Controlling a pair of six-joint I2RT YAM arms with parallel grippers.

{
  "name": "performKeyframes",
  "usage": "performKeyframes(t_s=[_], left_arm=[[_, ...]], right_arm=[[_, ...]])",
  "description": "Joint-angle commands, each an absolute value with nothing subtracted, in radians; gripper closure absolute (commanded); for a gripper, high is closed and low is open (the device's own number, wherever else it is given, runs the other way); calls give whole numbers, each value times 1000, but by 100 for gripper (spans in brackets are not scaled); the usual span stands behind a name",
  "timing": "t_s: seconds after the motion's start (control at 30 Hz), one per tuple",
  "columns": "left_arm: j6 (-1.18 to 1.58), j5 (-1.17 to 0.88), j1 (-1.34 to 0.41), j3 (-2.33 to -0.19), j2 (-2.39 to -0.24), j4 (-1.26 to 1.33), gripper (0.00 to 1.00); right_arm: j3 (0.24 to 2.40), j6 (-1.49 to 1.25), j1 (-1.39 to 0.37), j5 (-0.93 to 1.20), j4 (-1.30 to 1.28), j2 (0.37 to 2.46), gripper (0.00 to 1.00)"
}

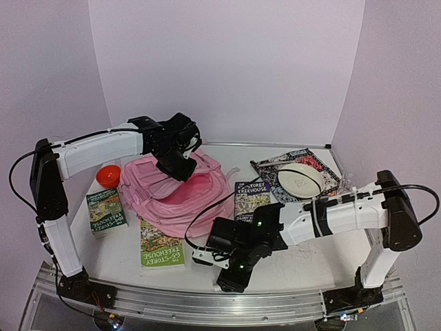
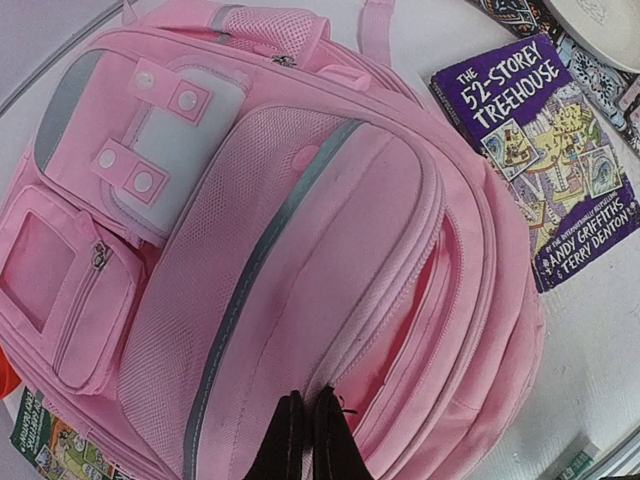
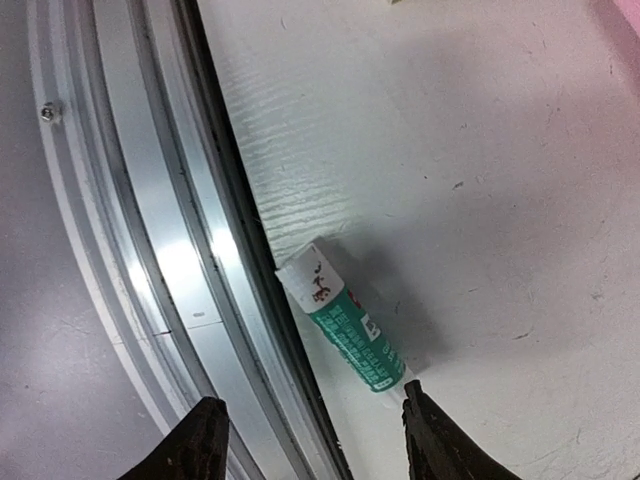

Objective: Pack the student bag
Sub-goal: Grab the glue stick from the corner of the board.

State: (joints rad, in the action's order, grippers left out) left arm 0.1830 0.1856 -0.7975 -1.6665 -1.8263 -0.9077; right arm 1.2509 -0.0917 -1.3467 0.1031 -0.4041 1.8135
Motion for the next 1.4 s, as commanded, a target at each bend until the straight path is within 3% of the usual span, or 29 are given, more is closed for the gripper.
performKeyframes(t_s=[0.0,0.57,0.87,1.13,1.37], left_arm=[[186,214,-782,-1684,-1771,-891,100],[172,206,-781,-1704,-1786,-892,100],[173,192,-780,-1717,-1795,-892,100],[176,168,-781,-1725,-1793,-892,100],[185,139,-781,-1744,-1794,-893,100]], right_arm=[[1322,-36,-1363,12,-528,1889,41],[1359,38,-1387,-85,-562,2021,51],[1331,28,-1387,-97,-544,2046,64],[1282,-44,-1382,-88,-491,2001,91],[1226,-155,-1329,-15,-405,1854,100]])
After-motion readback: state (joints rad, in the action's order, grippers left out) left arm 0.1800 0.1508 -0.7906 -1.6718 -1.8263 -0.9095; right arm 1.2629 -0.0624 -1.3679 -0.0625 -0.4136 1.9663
